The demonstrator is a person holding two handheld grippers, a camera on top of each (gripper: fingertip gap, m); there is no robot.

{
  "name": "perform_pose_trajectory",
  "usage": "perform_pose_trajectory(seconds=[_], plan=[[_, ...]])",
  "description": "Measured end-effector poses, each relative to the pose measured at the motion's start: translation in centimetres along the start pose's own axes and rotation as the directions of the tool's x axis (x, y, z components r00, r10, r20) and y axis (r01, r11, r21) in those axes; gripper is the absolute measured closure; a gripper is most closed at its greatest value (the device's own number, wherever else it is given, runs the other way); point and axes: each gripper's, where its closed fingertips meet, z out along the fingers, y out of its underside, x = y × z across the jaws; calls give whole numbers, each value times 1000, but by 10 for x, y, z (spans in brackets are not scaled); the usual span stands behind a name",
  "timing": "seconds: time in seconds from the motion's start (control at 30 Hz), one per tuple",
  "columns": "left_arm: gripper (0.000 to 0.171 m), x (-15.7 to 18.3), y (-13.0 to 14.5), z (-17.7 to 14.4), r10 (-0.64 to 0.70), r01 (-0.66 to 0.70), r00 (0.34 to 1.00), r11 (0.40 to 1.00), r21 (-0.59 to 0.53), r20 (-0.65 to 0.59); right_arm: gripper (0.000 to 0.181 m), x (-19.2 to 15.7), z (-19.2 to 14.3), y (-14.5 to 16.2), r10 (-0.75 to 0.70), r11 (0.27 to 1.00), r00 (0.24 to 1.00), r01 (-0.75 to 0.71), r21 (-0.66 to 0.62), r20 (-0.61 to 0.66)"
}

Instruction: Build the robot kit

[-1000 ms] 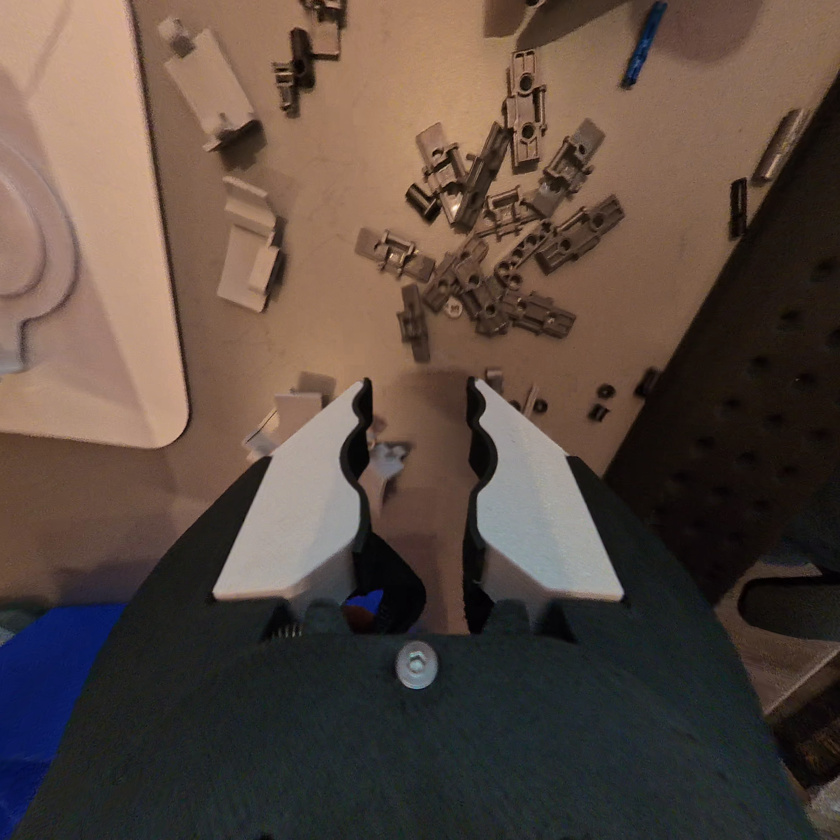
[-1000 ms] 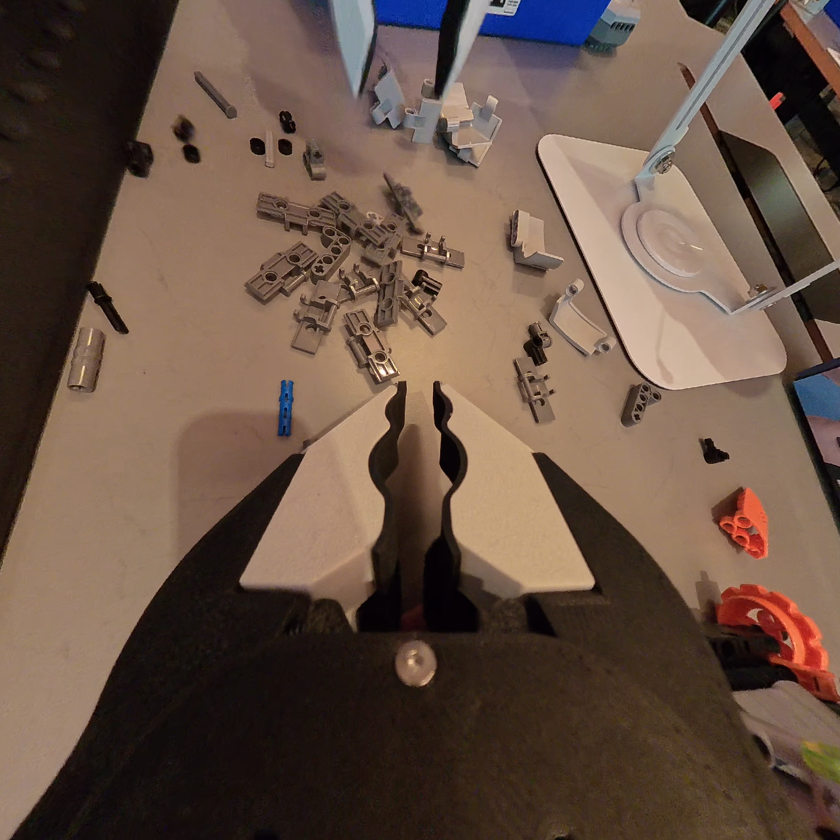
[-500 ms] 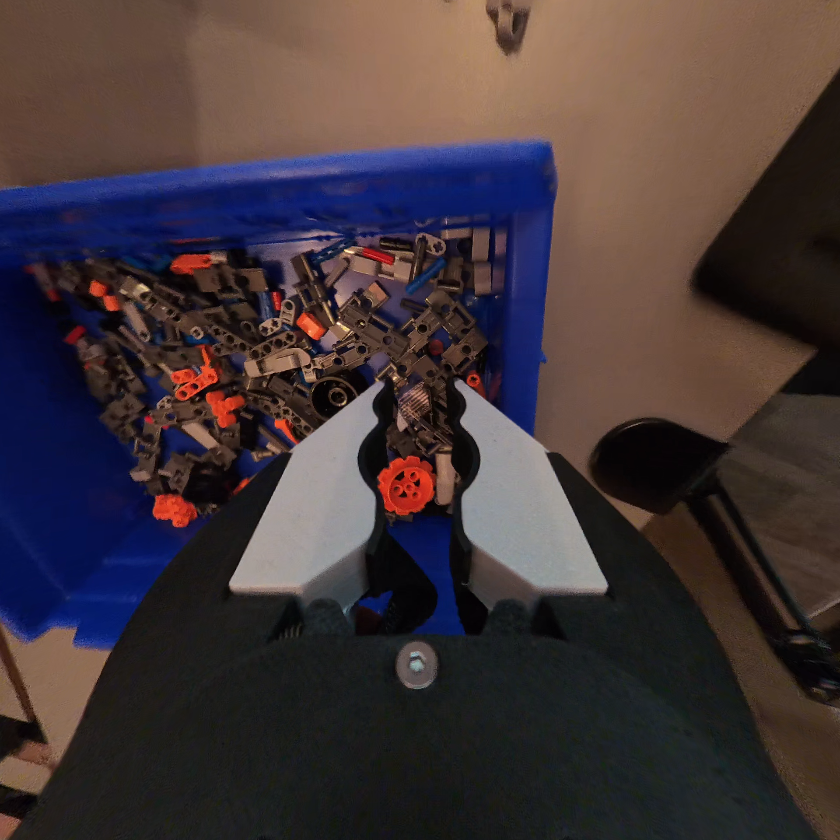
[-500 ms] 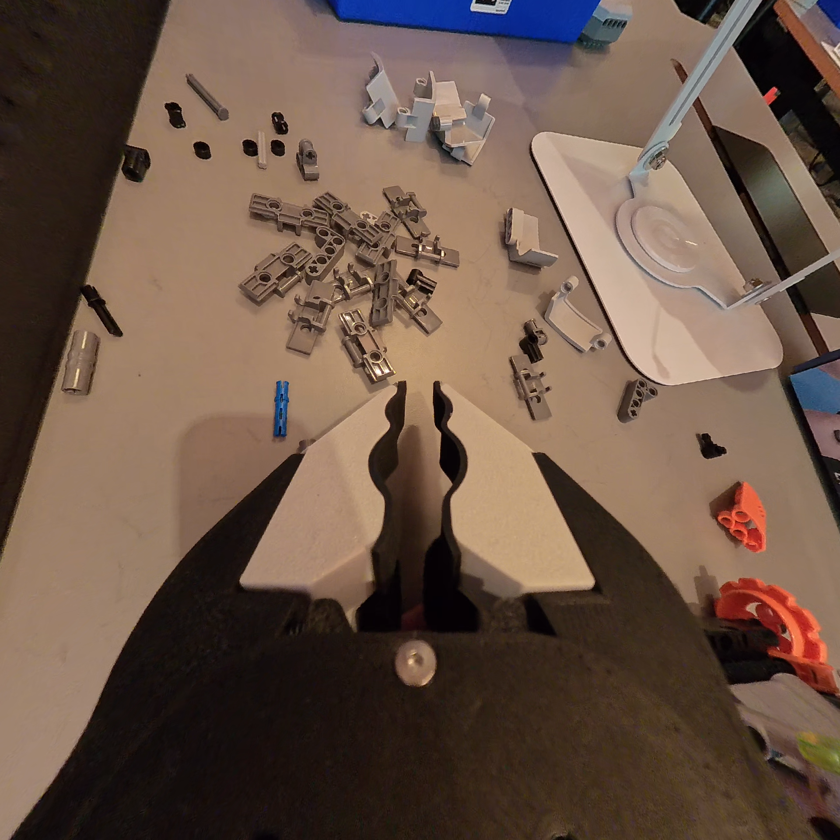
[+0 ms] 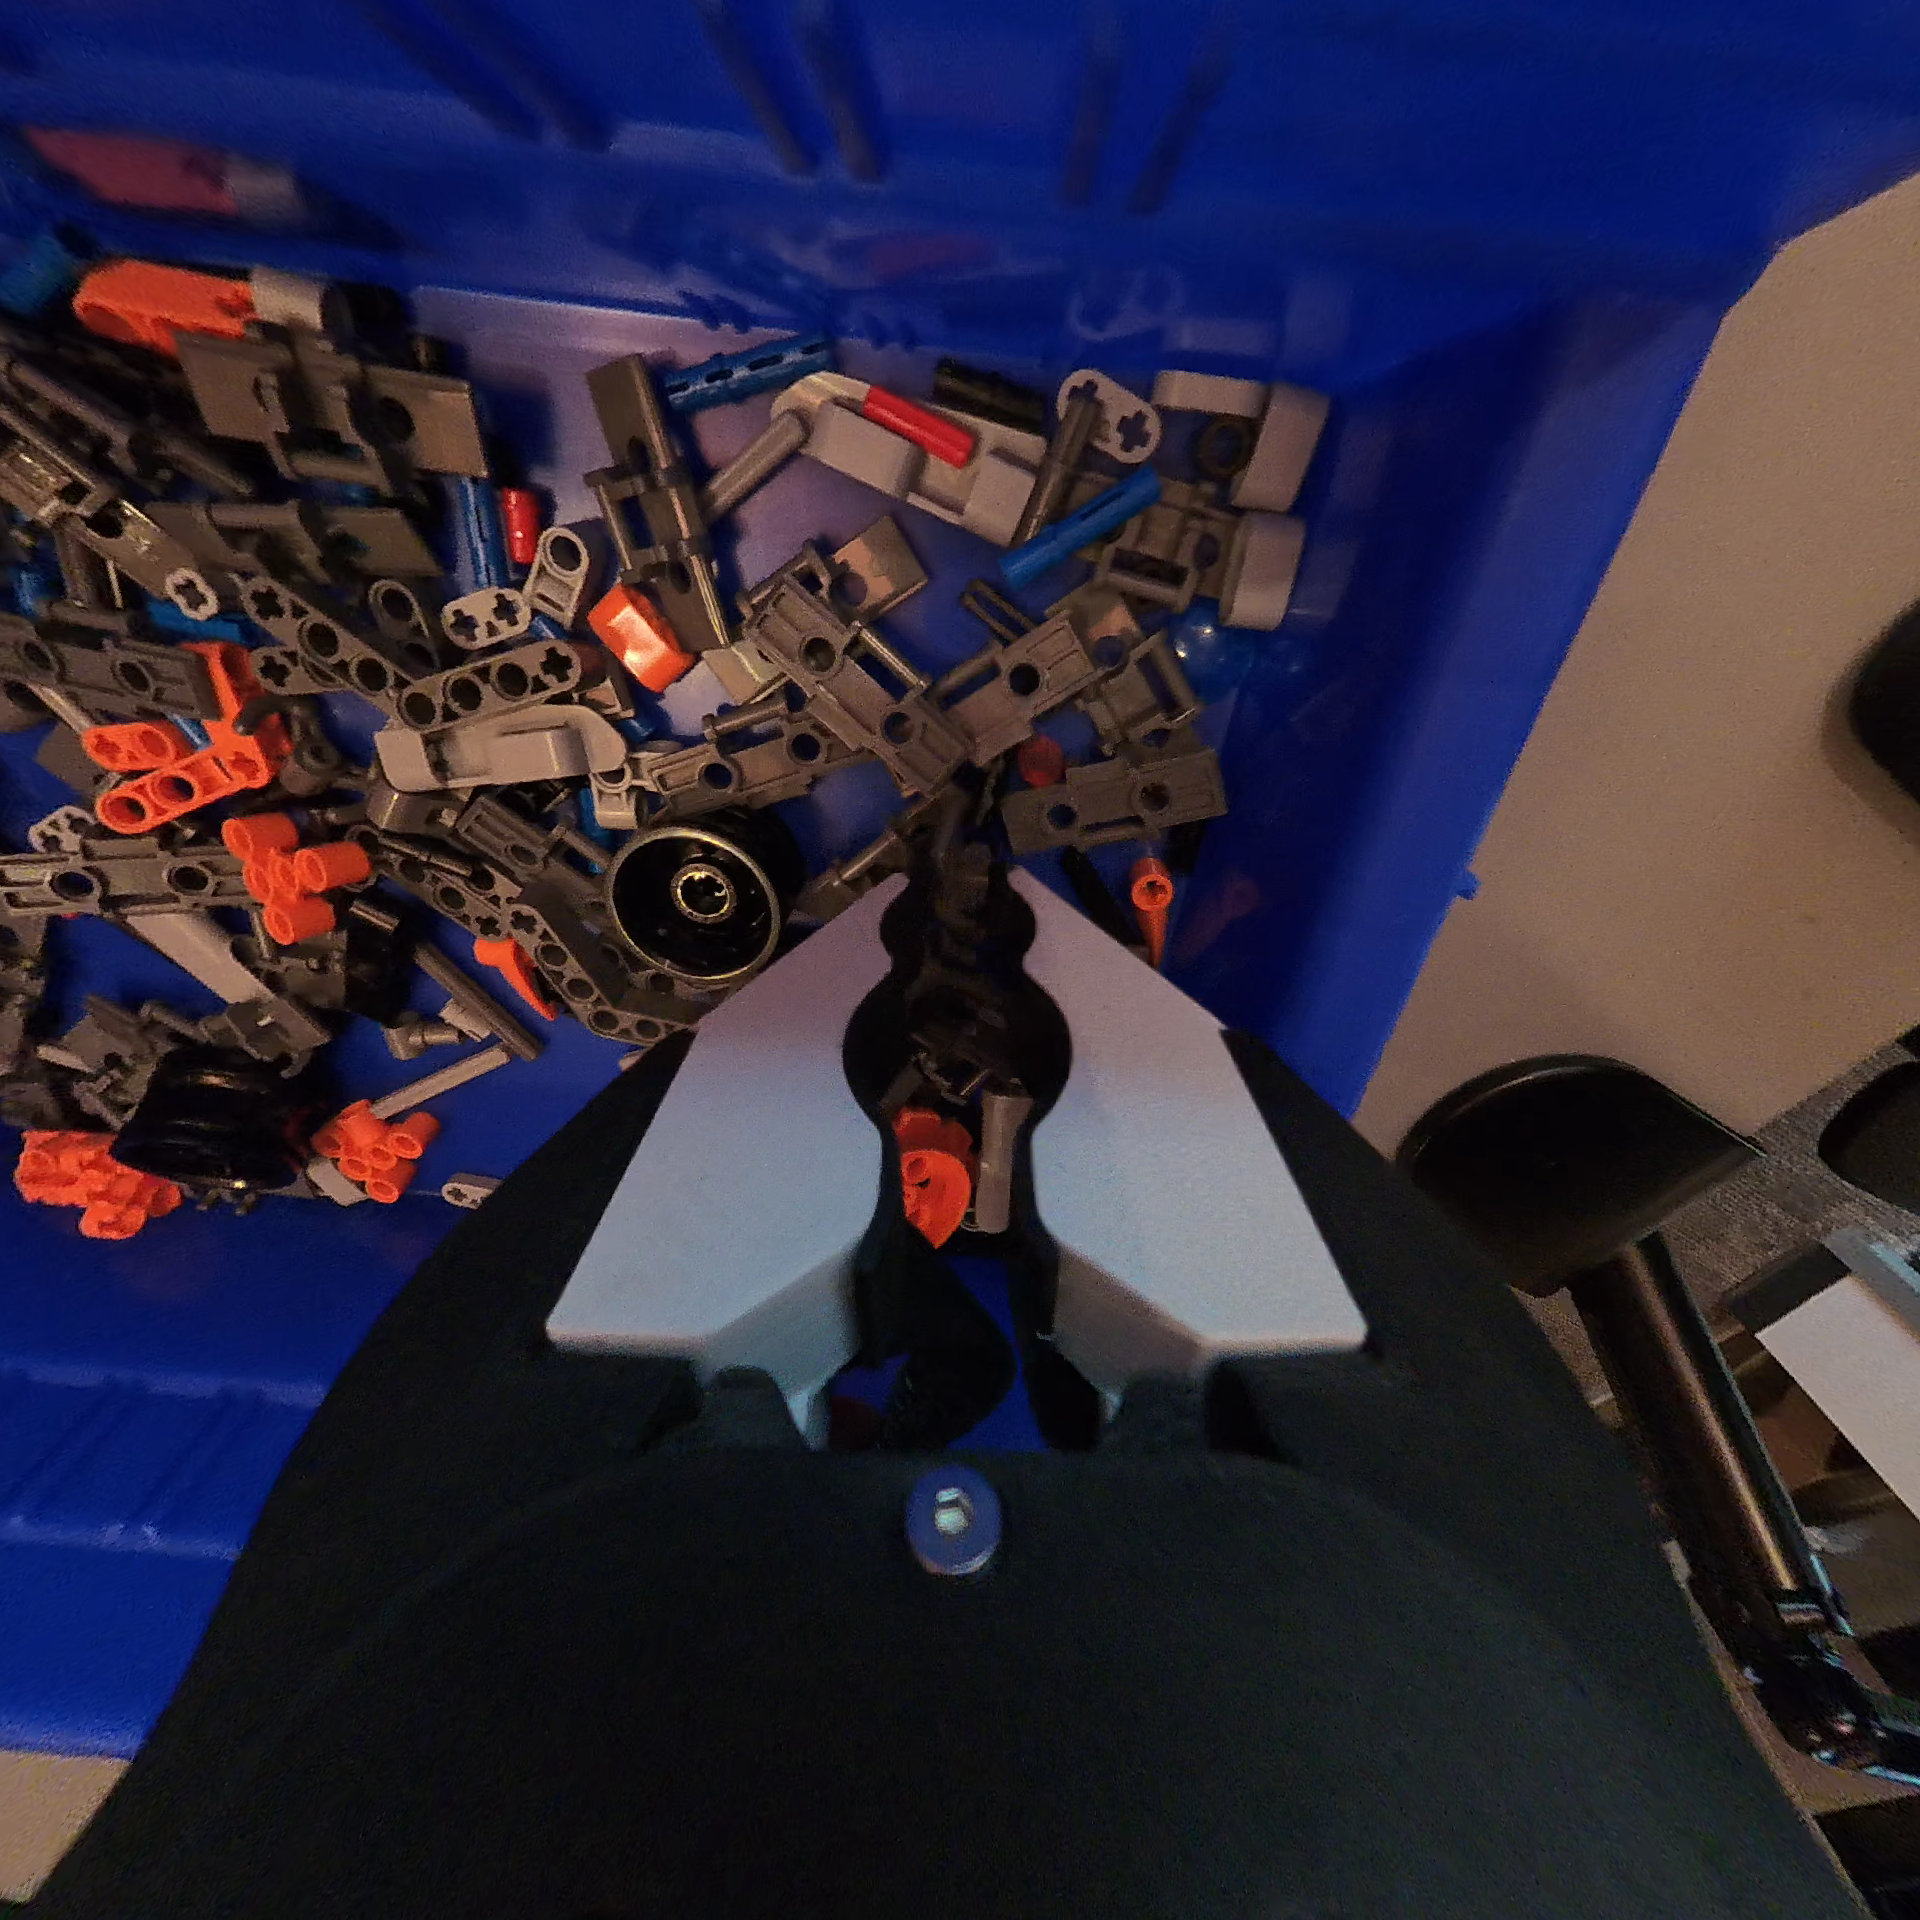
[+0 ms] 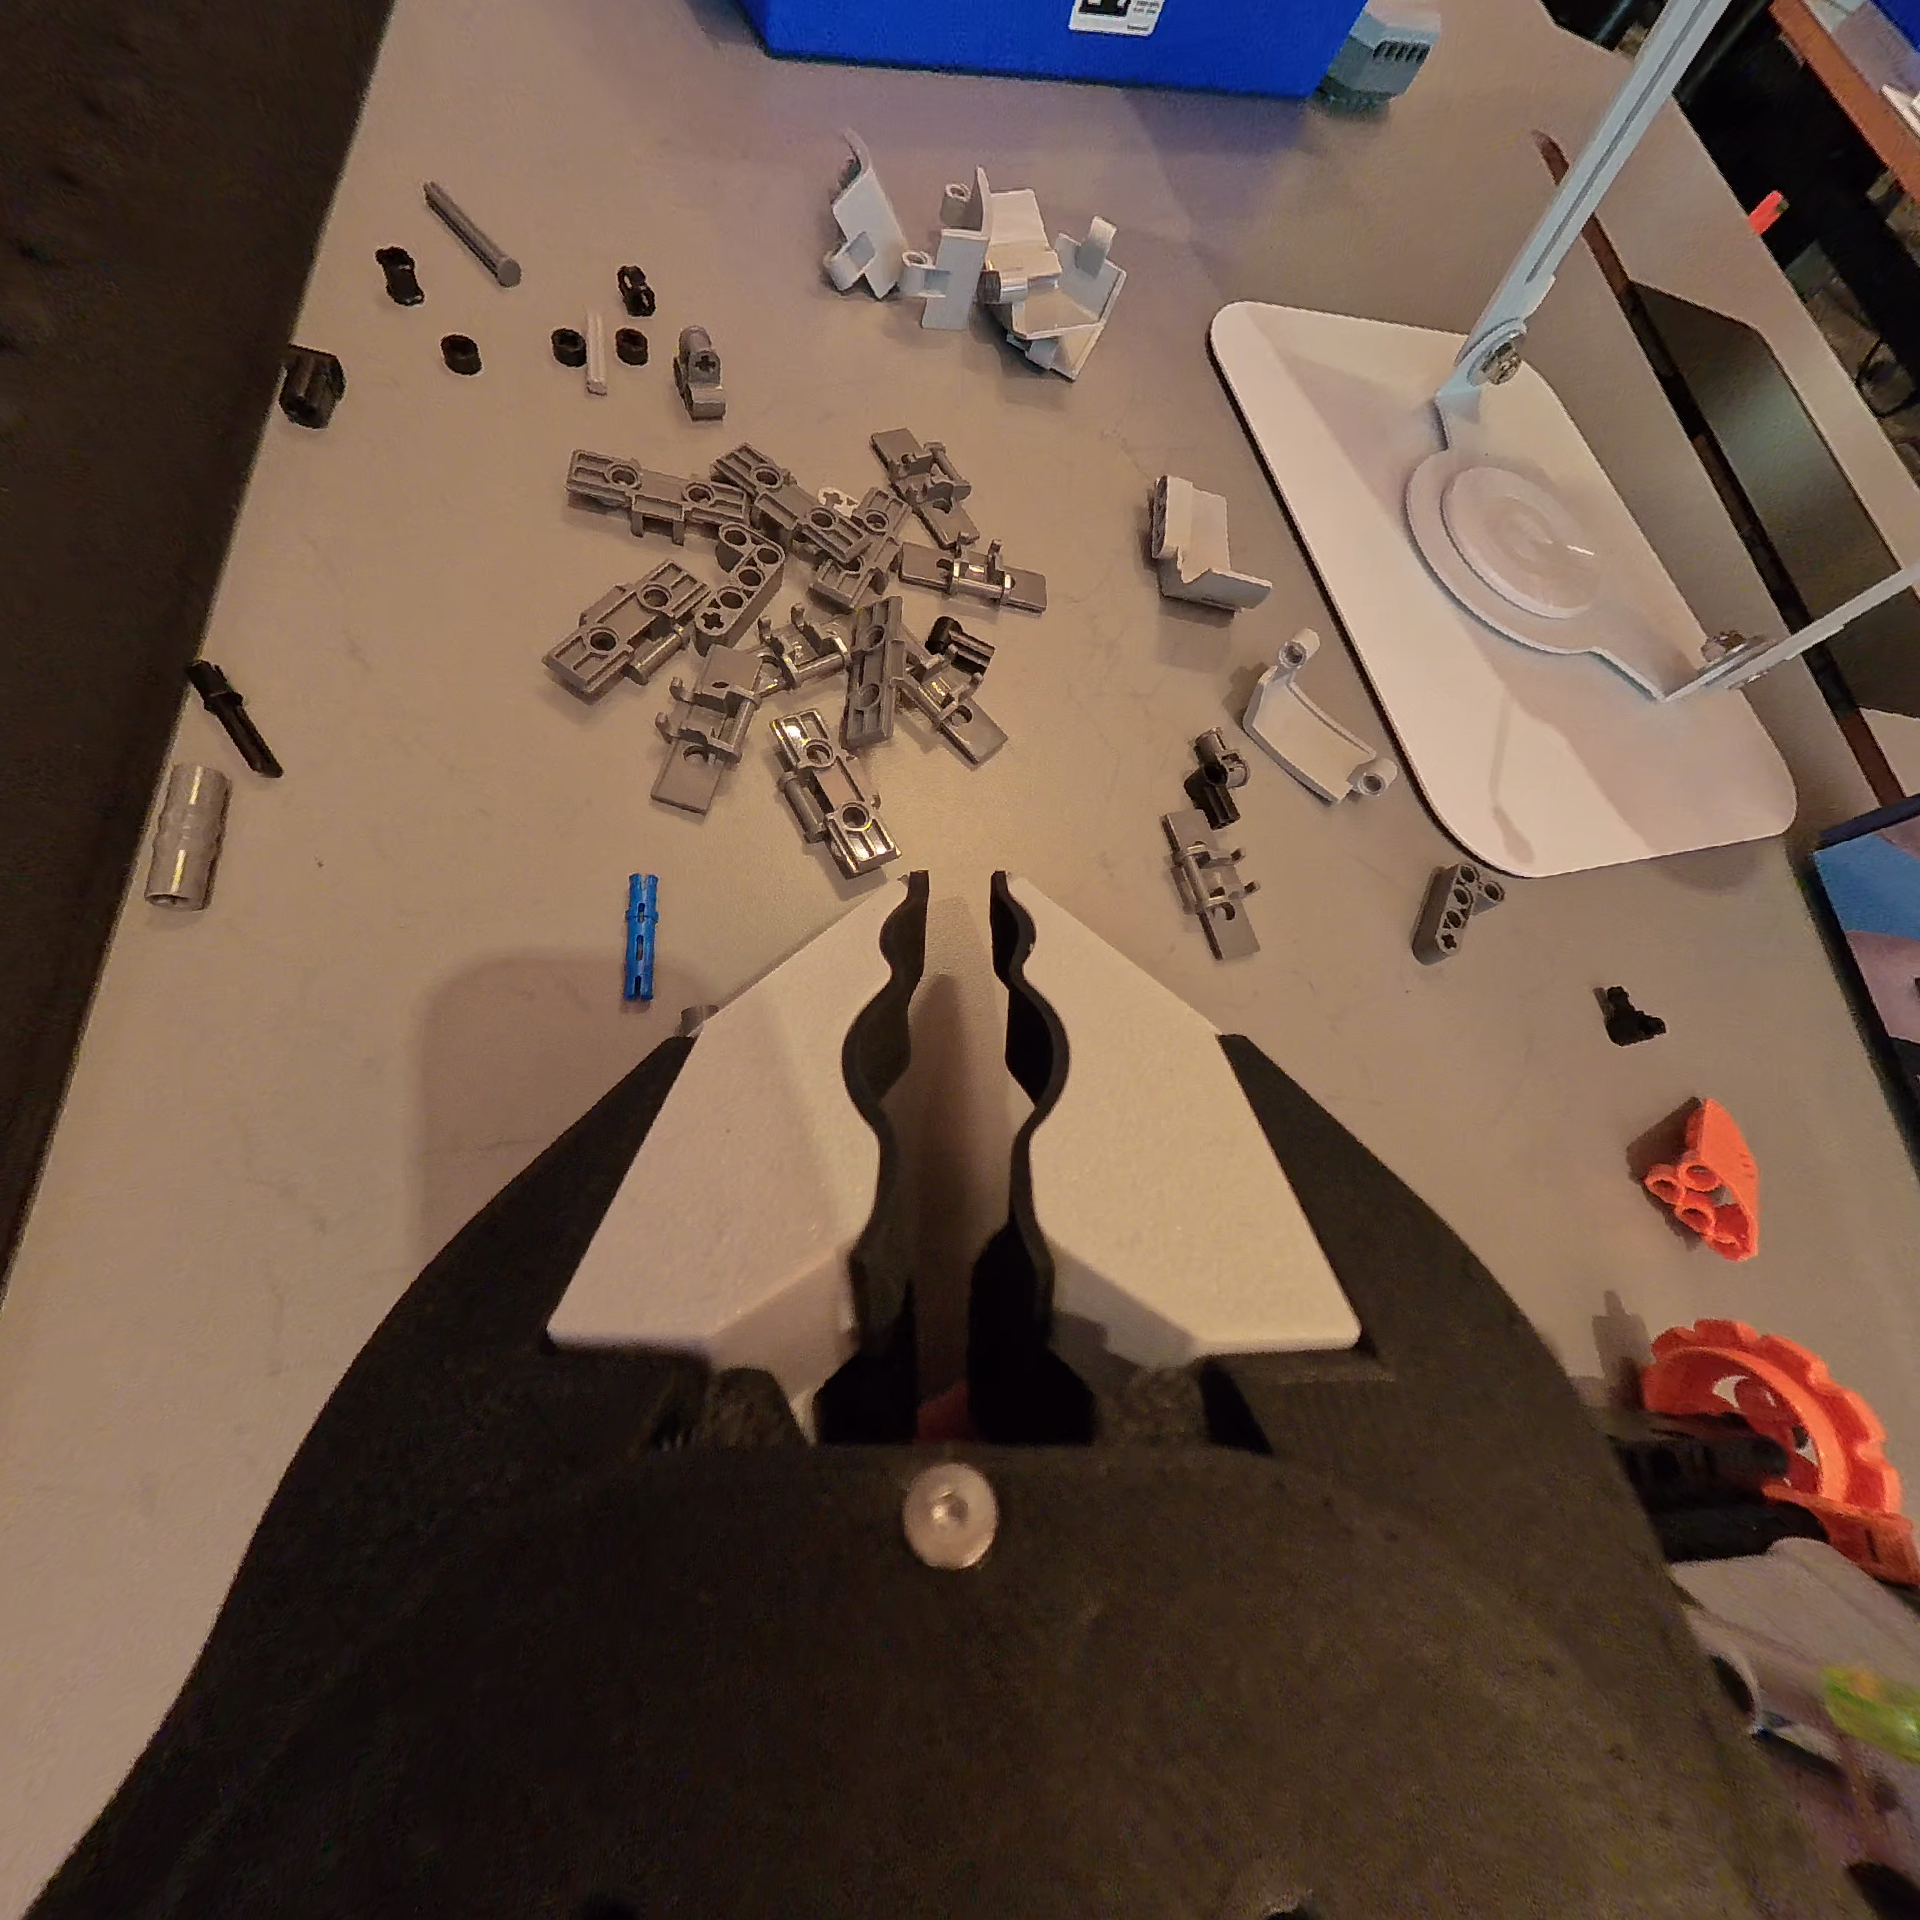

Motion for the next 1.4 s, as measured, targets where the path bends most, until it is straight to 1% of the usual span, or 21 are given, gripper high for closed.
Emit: perform_pose_trajectory(seconds=[0.03,0.1,0.23,0.27,0.3,0.37,0.43,0.53,0.6,0.67,0.77,0.83,0.87,0.93,1.03,1.1,1.2,1.23,1.3,1.37,1.4], plan=[[163,-1,-1,0,8,-8,1000,1000,8,4,172,0,0,0,1,1000,1000,-1,0,0],[163,-3,-1,0,-4,4,1000,1000,21,-1,172,0,0,0,1,1000,1000,-1,1,0],[164,-7,-2,-6,23,-24,999,998,55,23,172,0,0,0,1,1000,1000,-1,3,2],[164,-7,-7,-11,48,-52,998,994,95,35,172,0,0,0,1,1000,1000,-1,2,2],[164,-7,-10,-16,44,-49,998,991,122,38,172,0,0,0,1,1000,1000,-1,3,3],[165,-7,-12,-25,49,-56,997,988,142,51,172,0,0,0,3,1000,1000,-3,3,4],[164,0,-20,-36,43,-43,999,979,200,6,172,0,0,0,4,1000,1000,-4,2,5],[164,2,-28,-58,36,-36,999,967,254,5,171,-1,0,0,4,1000,1000,-4,2,6],[164,9,-40,-80,50,-47,999,949,313,-3,171,-1,-1,0,3,1000,1000,-3,2,7],[164,21,-56,-104,110,-108,994,921,375,15,171,-1,-1,0,3,1000,1000,-3,2,8],[164,47,-88,-134,206,-211,977,870,446,60,171,-1,-1,0,2,1000,1000,-2,2,8],[164,70,-114,-143,270,-279,959,839,467,88,171,-1,-1,0,1,1000,1000,-1,1,8],[164,82,-128,-141,301,-313,948,827,467,101,171,-1,-1,0,1,1000,1000,-1,1,8],[164,110,-155,-125,370,-372,924,810,453,96,171,-1,-1,0,-2,1000,1000,2,1,7],[164,145,-192,-88,456,-430,889,788,440,53,171,-2,-1,0,-5,1000,1000,5,0,8],[164,158,-207,-65,505,-466,863,776,424,24,171,-2,-1,0,-6,1000,1000,6,0,7],[164,161,-216,-42,558,-516,830,767,382,2,171,-2,-1,0,-9,1000,1000,9,-1,6],[161,153,-222,-39,548,-517,836,770,374,27,171,-2,-1,0,-9,1000,1000,9,-1,6],[149,147,-226,-34,534,-494,845,784,376,-5,171,-2,-1,0,-7,1000,1000,7,-1,8],[130,138,-229,-36,521,-494,853,784,376,34,171,-2,-1,0,-6,1000,1000,6,1,9],[128,138,-226,-40,528,-502,848,779,376,39,171,-2,-1,0,-6,1000,1000,6,0,9]])
